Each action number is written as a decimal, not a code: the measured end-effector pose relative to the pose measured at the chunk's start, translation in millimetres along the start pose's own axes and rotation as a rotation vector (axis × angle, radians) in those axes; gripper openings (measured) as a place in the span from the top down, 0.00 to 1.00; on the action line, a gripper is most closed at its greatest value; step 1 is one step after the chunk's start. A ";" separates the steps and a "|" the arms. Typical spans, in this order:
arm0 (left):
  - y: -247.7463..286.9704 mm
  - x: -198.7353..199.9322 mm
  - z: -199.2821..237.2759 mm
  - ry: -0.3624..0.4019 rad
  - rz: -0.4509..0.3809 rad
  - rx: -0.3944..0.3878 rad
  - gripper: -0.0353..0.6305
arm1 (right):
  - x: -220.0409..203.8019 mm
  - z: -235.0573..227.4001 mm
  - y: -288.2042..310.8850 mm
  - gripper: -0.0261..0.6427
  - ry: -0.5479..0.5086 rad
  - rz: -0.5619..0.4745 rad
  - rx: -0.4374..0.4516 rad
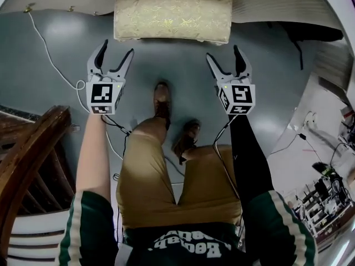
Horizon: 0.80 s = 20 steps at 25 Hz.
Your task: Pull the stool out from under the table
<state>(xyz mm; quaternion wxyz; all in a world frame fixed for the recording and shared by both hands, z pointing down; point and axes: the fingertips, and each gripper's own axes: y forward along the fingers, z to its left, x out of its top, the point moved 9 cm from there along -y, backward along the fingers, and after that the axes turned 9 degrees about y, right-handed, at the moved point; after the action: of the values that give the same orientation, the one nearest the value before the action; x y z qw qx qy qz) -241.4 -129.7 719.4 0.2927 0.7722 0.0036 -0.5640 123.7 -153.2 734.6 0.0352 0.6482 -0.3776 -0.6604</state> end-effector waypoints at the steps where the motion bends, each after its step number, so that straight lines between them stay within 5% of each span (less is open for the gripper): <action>1: 5.4 -5.9 -0.3 0.003 0.005 0.001 0.45 | -5.7 -2.9 6.0 0.36 0.002 0.001 -0.003; 8: 47.0 -41.3 9.7 0.001 0.034 0.009 0.44 | -29.1 -14.9 53.8 0.31 0.006 0.001 -0.015; 13: 72.6 -48.3 14.7 0.024 0.018 -0.095 0.43 | -24.0 -18.9 82.0 0.28 -0.014 -0.003 0.046; 20: 71.8 -46.7 18.3 -0.009 0.028 -0.109 0.43 | -19.2 -27.2 81.1 0.37 -0.034 0.044 0.099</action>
<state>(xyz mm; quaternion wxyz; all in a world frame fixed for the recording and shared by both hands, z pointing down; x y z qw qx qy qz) -250.2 -182.4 788.8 0.3421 0.7525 0.0223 -0.5623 114.8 -213.0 798.1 0.0110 0.6293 -0.4245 -0.6509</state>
